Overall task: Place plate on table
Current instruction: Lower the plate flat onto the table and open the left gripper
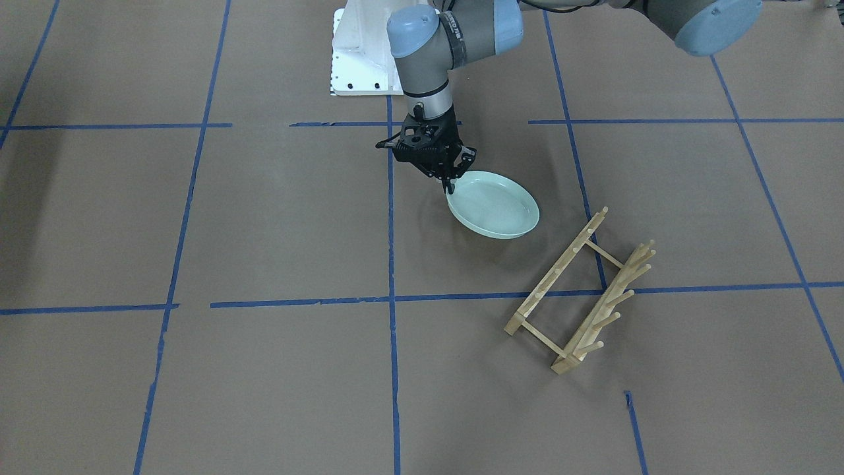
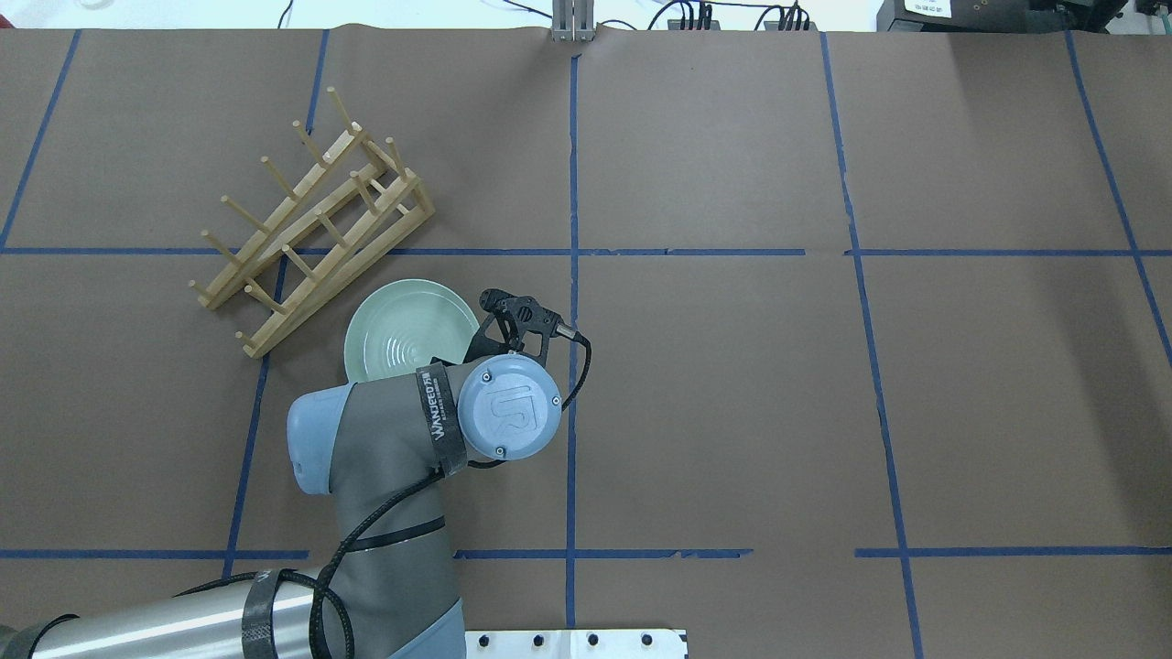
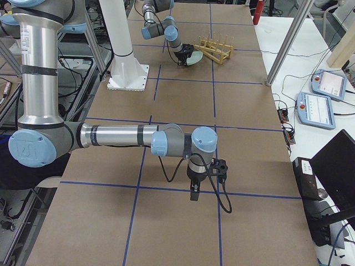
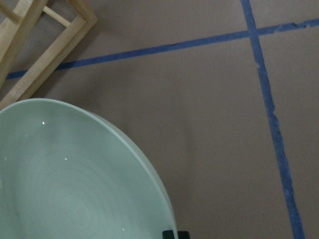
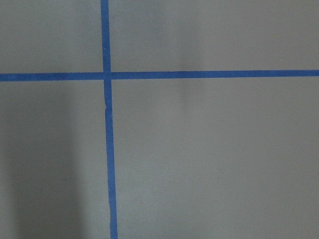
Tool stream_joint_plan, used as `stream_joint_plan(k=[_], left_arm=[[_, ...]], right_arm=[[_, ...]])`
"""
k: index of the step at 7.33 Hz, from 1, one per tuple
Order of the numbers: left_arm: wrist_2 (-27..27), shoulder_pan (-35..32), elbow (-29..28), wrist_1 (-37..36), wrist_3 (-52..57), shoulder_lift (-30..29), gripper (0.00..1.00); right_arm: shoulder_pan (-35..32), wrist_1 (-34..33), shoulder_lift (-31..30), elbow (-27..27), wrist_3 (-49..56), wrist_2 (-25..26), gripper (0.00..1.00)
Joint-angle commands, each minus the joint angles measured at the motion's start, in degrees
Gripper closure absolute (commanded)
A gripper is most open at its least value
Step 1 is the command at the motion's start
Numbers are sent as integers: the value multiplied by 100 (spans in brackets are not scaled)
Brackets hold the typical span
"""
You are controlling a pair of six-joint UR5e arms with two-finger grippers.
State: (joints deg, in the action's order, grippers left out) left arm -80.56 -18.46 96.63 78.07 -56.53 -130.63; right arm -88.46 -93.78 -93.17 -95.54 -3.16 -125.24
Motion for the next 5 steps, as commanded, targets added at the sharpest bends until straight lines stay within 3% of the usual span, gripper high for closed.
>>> stream_joint_plan(k=[1, 3, 5], left_arm=[[49, 17, -39, 242, 187, 90, 0], [23, 9, 214, 437, 99, 99, 0], [6, -35, 950, 306, -488, 99, 0]], right_arm=[[4, 0, 0, 0, 0, 0, 0], [-5, 0, 0, 0, 0, 0, 0], [4, 0, 0, 0, 0, 0, 0]])
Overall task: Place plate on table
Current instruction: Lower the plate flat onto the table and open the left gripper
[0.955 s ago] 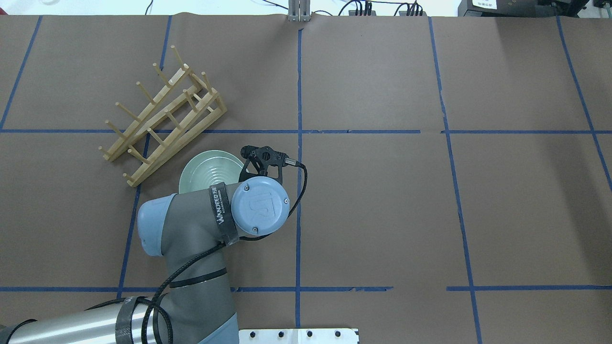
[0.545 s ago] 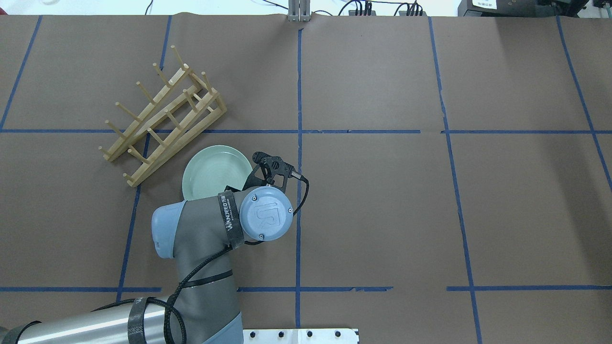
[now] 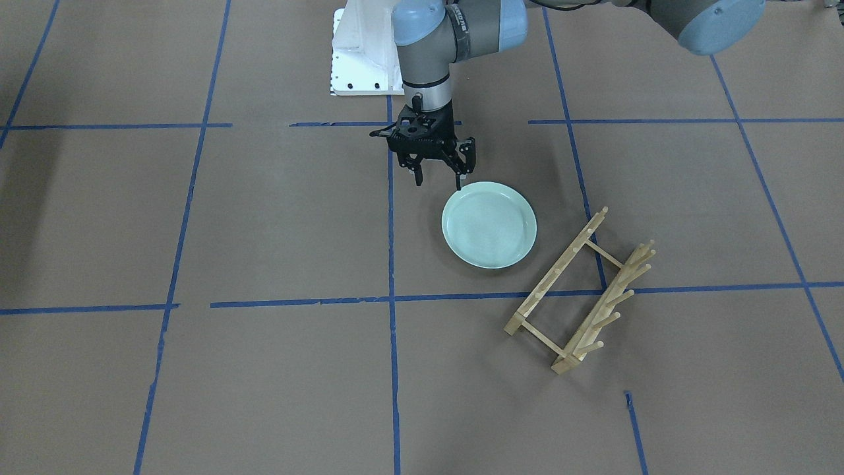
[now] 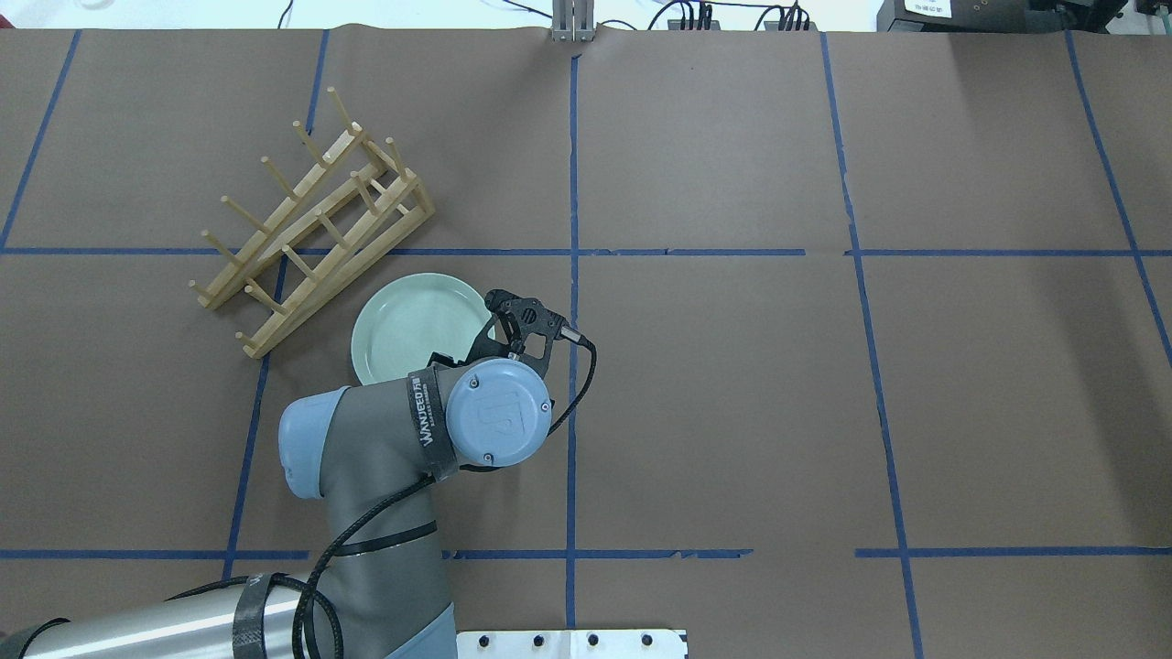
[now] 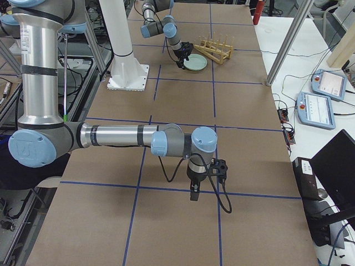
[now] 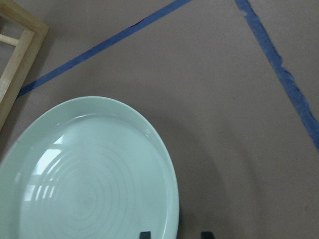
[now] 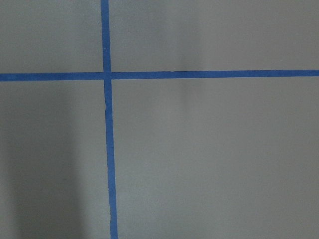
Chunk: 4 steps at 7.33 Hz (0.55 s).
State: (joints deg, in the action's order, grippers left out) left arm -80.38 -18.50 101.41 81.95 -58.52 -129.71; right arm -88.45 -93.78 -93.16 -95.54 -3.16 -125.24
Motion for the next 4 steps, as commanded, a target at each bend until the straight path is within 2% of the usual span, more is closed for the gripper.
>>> stream_joint_plan(k=[1, 3, 4], left_arm=[[-212, -274, 1190, -335, -283, 33, 0], [-2366, -2200, 1373, -390, -195, 68, 0], [-3012, -2924, 1451, -321, 66, 425, 0]], right_arm=[[-5, 0, 0, 0, 0, 0, 0], [4, 0, 0, 0, 0, 0, 0], [4, 0, 0, 0, 0, 0, 0]])
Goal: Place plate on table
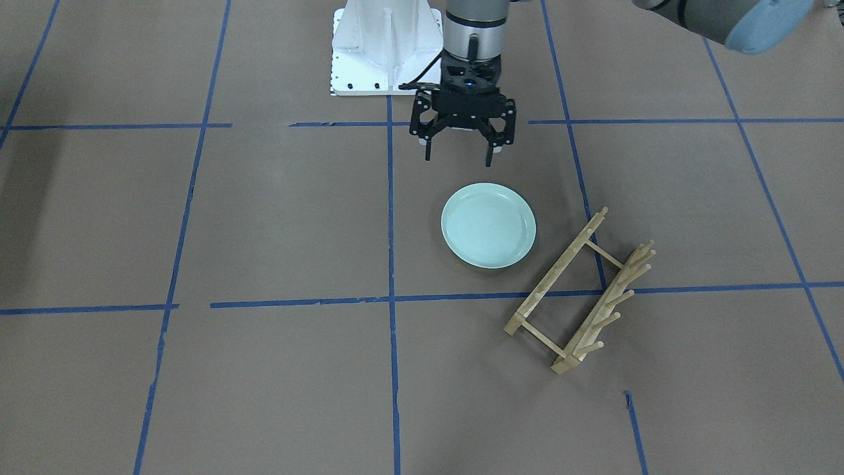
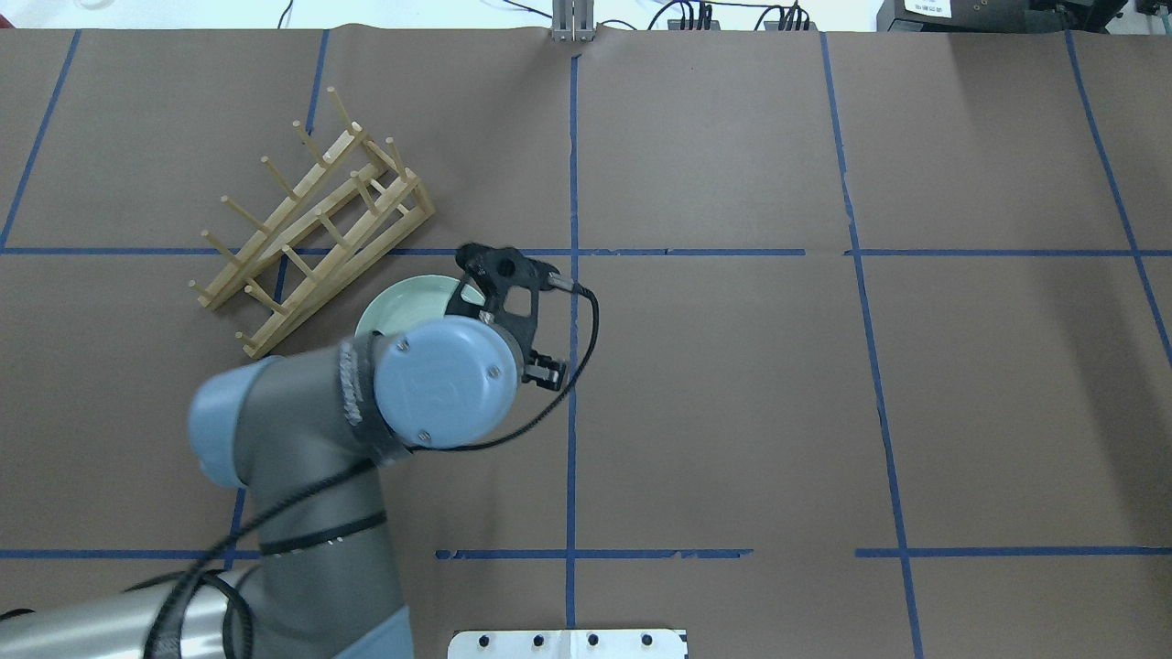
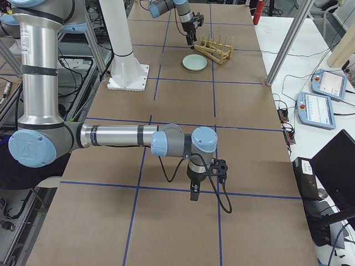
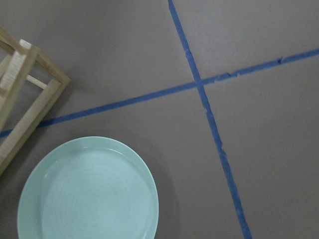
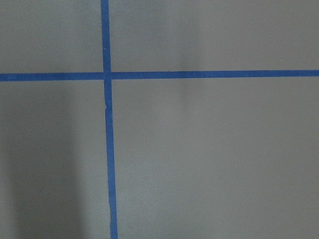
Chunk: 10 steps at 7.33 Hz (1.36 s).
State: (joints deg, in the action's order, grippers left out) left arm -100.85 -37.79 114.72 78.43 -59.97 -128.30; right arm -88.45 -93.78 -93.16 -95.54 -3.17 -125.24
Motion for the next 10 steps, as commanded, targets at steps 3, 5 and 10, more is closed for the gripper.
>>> stream_joint_plan(k=[3, 5, 10], left_arm=[[-2320, -2798, 113, 59, 3347, 1873, 0], [-2737, -3888, -473, 547, 5286, 3078, 0], [-3415, -5362, -2639, 1535, 6586, 3811, 0]], right_arm=[[4, 0, 0, 0, 0, 0, 0], [4, 0, 0, 0, -9, 0, 0], [4, 0, 0, 0, 0, 0, 0]])
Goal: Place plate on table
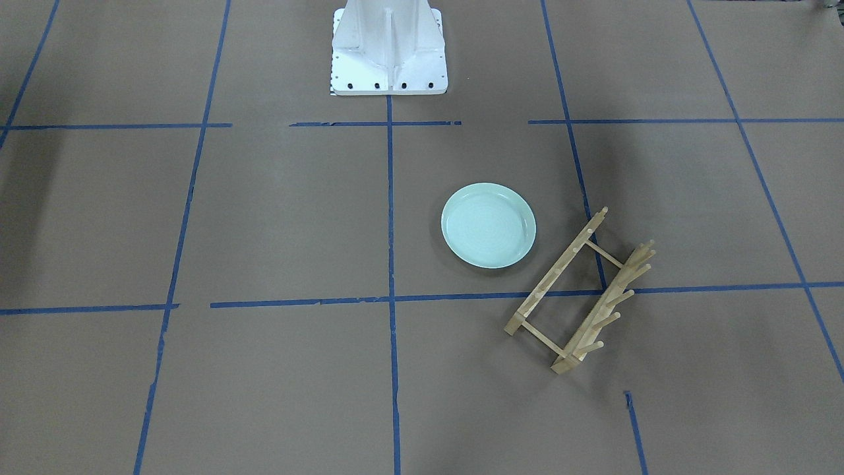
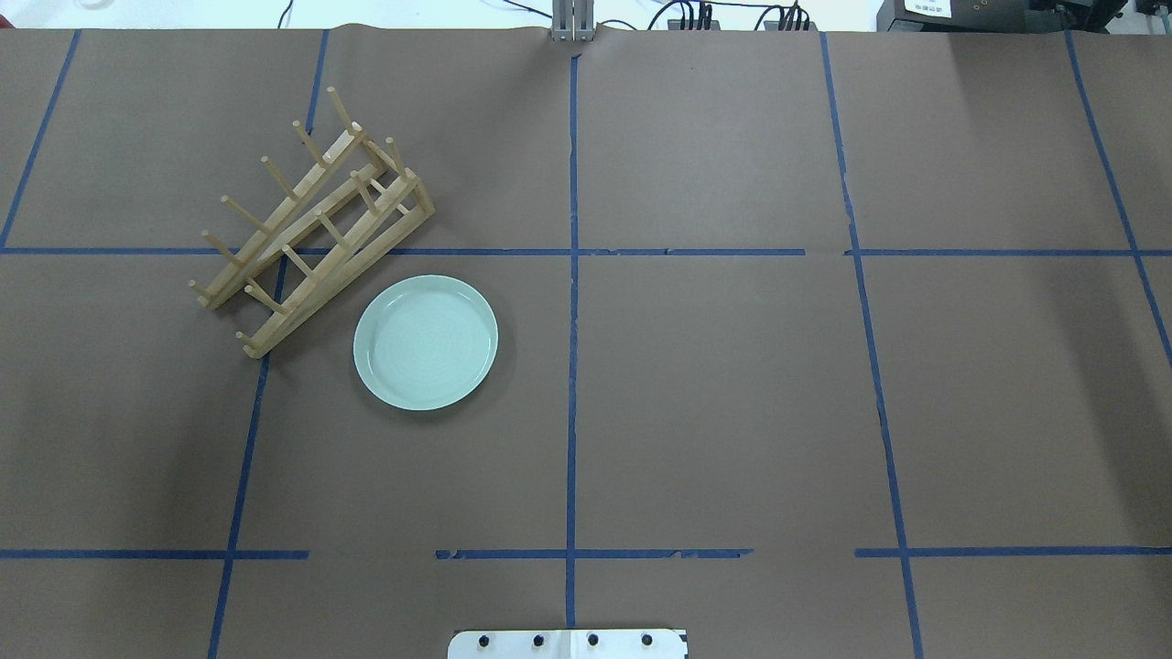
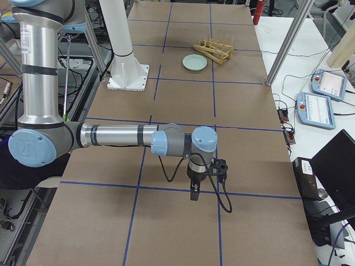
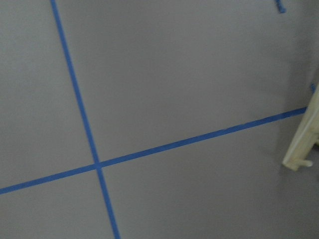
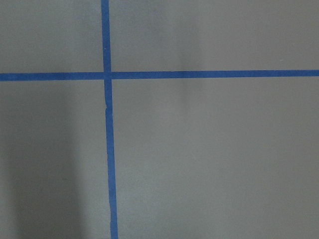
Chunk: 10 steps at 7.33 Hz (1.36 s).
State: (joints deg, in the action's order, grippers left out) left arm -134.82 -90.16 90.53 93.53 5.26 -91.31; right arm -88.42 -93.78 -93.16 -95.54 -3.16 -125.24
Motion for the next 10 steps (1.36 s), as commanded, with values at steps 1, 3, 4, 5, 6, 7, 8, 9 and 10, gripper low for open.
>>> stream_joint_plan(k=[1, 3, 4, 5, 6, 7, 8, 9, 10], left_arm=[[-18, -125, -185, 33, 19, 183, 0], [8, -125, 33, 16, -8, 350, 0], [17, -125, 104, 7, -8, 420, 0], [26, -116, 96, -28, -16, 412, 0], [26, -116, 79, -37, -17, 412, 0], [26, -116, 61, -37, -17, 412, 0], [26, -116, 52, -37, -17, 412, 0], [26, -107, 52, -37, -17, 412, 0], [26, -116, 61, -37, -17, 412, 0]], right_arm=[[-9, 0, 0, 0, 0, 0, 0], [-9, 0, 0, 0, 0, 0, 0], [0, 0, 0, 0, 0, 0, 0], [0, -9, 0, 0, 0, 0, 0], [0, 0, 0, 0, 0, 0, 0], [0, 0, 0, 0, 0, 0, 0], [-9, 0, 0, 0, 0, 0, 0], [0, 0, 0, 0, 0, 0, 0], [-9, 0, 0, 0, 0, 0, 0]])
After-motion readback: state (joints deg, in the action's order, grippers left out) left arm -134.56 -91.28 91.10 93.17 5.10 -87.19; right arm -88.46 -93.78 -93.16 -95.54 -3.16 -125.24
